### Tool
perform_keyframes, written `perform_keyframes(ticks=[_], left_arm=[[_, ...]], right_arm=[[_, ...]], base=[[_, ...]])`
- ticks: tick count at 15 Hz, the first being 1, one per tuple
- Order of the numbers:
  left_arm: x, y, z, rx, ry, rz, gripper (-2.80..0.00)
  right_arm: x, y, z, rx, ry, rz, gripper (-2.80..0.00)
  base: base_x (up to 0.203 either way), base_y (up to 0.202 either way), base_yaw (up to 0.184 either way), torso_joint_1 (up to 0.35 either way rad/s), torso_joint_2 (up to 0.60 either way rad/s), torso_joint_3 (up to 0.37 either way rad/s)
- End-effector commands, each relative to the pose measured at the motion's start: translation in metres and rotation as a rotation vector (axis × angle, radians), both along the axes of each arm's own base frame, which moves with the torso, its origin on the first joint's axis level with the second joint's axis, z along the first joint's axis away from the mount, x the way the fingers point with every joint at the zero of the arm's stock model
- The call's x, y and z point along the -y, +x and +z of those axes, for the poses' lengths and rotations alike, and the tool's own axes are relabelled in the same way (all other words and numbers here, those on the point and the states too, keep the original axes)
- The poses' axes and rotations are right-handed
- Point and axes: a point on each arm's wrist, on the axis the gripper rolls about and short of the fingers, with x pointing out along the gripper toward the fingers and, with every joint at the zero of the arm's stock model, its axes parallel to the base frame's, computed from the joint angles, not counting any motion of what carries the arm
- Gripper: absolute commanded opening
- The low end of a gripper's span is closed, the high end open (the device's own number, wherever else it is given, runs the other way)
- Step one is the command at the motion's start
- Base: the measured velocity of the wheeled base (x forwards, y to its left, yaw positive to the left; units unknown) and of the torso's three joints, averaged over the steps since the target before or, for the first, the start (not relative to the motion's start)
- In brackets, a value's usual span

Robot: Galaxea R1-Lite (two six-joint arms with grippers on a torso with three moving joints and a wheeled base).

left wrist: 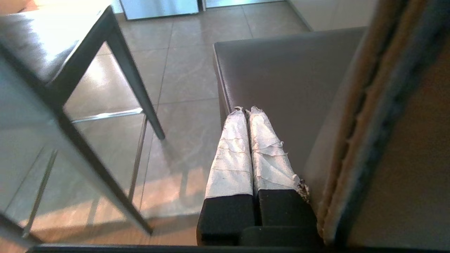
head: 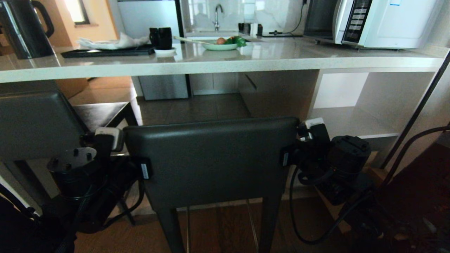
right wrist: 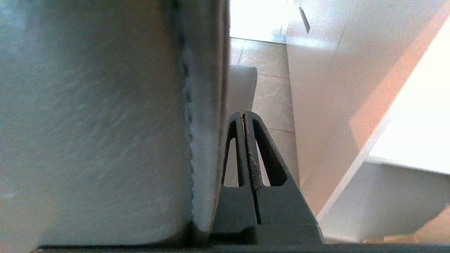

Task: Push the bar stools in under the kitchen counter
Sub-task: Push the gray chair back under the dining table

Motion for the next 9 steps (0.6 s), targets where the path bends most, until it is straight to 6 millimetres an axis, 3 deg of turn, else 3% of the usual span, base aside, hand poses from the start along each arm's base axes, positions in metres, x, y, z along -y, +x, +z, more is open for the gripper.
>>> perform_keyframes(ticks=[1, 9], left_arm=[[-0.0001, -0.0002, -0.0004, 0.002, -0.002, 0.003, -2.8], [0.0, -0.0019, -0.0029, -0.008, 0.003, 0.001, -2.8]], right_arm=[[-0.0003, -0.0002, 0.0018, 0.011, 0.007, 0.001, -2.8], [-0.0013, -0.0026, 0.0014, 0.008, 0.006, 0.007, -2.8]], base=[[0.191, 0.0, 0.0, -0.004, 0.0, 0.007], [0.188, 0.0, 0.001, 0.003, 0.0, 0.004]])
